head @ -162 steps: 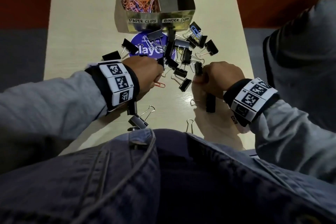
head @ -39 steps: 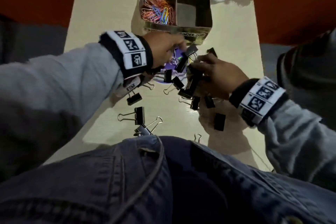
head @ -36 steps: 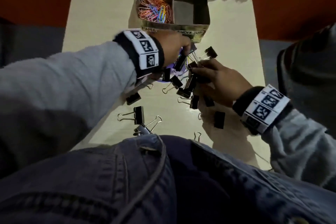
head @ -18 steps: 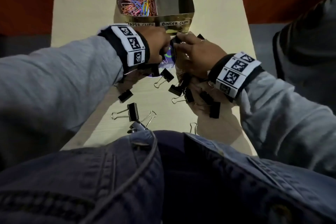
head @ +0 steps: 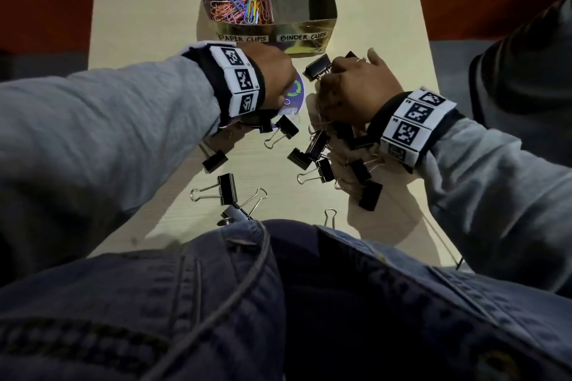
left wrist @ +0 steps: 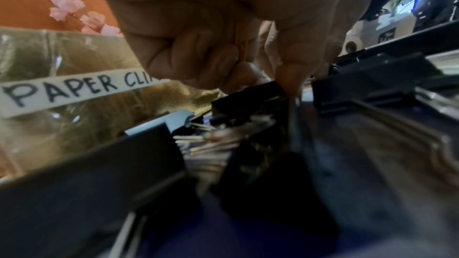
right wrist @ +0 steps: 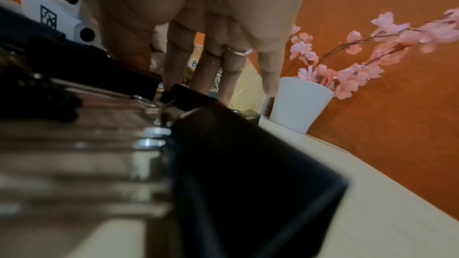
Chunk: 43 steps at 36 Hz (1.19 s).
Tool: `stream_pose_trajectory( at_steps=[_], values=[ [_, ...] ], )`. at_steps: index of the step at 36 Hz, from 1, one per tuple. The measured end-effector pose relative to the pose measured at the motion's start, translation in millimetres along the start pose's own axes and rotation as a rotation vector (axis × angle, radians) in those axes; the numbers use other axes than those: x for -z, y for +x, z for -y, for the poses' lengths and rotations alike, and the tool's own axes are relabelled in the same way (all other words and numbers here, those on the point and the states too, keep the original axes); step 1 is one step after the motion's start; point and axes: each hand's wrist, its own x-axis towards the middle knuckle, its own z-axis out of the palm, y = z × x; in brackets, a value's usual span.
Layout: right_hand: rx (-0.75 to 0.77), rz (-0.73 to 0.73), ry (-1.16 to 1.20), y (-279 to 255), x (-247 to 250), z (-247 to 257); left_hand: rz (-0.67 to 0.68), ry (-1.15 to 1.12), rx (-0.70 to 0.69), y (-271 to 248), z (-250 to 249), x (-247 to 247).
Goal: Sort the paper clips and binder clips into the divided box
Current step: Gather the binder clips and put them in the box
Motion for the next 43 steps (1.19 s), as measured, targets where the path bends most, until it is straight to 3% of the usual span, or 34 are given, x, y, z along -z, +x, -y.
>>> stream_pose_trajectory(
  at_steps=[10, 15, 22, 28, 33, 37, 43],
  values=[
    [-0.027, 0.079, -0.075, 1, 9, 2, 0.122, -0.187, 0.030, -2, 1, 6],
    [-0.043, 0.048, -0.113, -1, 1, 14, 0.057, -0.224, 0.021, -7, -1, 4],
    [-0.125, -0.008, -0.049, -2, -4, 11, -0.139, -0.672, 0.130, -11, 4, 6],
    [-0.243, 0.044, -0.066, 17, 0, 11, -0.171, -0.773, 0.132, -10, -2, 6],
    [-0.339, 0.040, -0.023, 29, 5, 5, -0.098, -0.737, 0.137, -8, -5, 13],
    [-0.297, -0.021, 0.076, 24, 4, 0, -0.066, -0.646, 0.189, 0, -8, 15],
    [-0.248, 0.000, 0.082, 21, 1, -1, -0.082, -0.502, 0.268, 11, -16, 7]
  ],
)
